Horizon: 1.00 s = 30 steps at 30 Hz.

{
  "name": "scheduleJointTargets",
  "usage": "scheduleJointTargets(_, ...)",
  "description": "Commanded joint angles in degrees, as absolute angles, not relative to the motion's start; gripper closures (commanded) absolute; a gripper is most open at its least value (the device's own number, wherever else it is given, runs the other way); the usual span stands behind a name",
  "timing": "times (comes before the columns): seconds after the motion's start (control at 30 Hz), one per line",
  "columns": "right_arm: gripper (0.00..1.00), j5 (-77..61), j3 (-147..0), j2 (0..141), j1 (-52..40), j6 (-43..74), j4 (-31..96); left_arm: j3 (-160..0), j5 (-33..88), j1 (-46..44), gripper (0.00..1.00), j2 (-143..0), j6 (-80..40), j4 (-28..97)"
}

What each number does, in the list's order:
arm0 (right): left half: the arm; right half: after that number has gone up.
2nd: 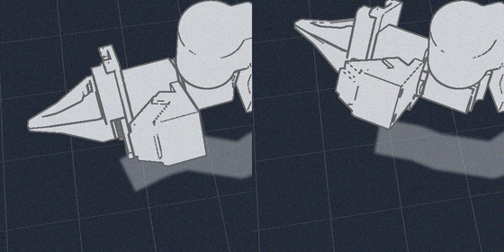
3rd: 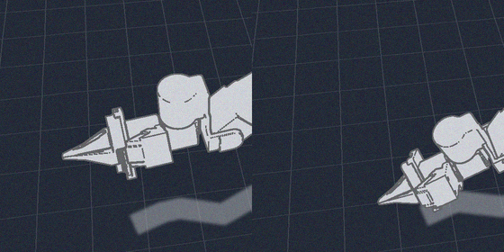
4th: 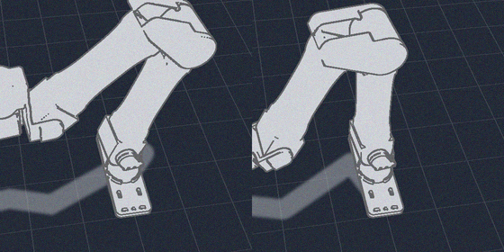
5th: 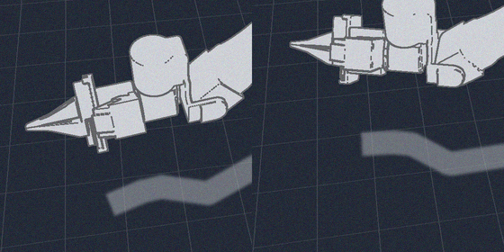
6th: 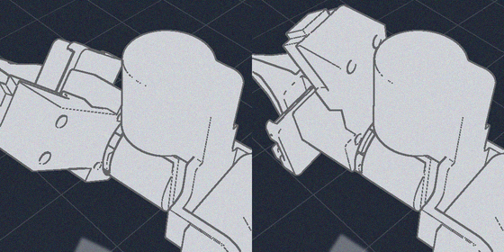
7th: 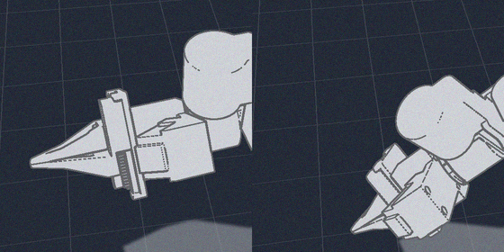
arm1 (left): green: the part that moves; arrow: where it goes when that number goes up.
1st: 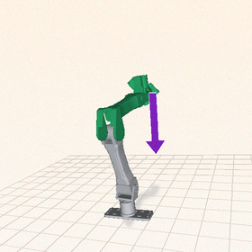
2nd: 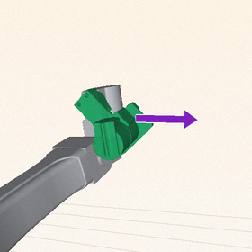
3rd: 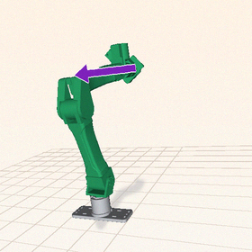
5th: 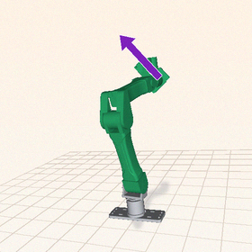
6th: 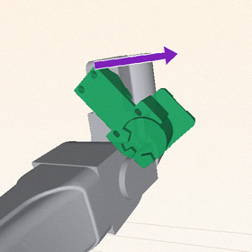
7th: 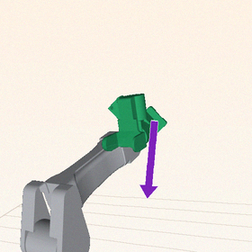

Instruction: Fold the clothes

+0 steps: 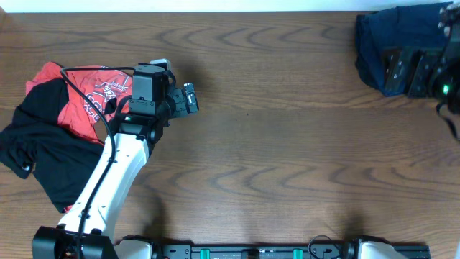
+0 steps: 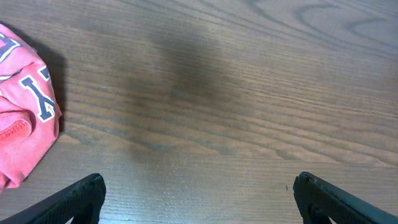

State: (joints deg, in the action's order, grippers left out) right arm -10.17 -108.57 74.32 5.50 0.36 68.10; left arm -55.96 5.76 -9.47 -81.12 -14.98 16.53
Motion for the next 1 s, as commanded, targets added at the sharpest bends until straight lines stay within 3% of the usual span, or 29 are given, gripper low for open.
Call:
scheduleJointTargets(0.0,0.01,-7.7,-101.0,68.6,2.5,-0.3,62.5,-56.5,5.3,-9.3,0.02,-81.6,-15.0,16.7)
scheduleJointTargets(0.37,0.01,-7.5,-54.2,43.4,2.1,3.9,20.6,-56.5,5.3,-9.3,0.02,-81.6,-15.0,16.7)
scheduleJointTargets(0.5,0.01,-3.8,-39.2,34.2,2.1,13.9,9.8,-56.5,5.3,-9.3,0.02,-81.6,-15.0,16.7)
scheduleJointTargets(0.63,0.01,0.0,-27.8,26.1,2.1,21.0,4.8,-56.5,5.3,-9.3,0.02,-81.6,-15.0,16.7)
scheduleJointTargets(0.97,0.01,-0.4,-9.7,10.7,0.6,17.4,1.9,-56.5,5.3,-9.3,0.02,-81.6,-15.0,16.7)
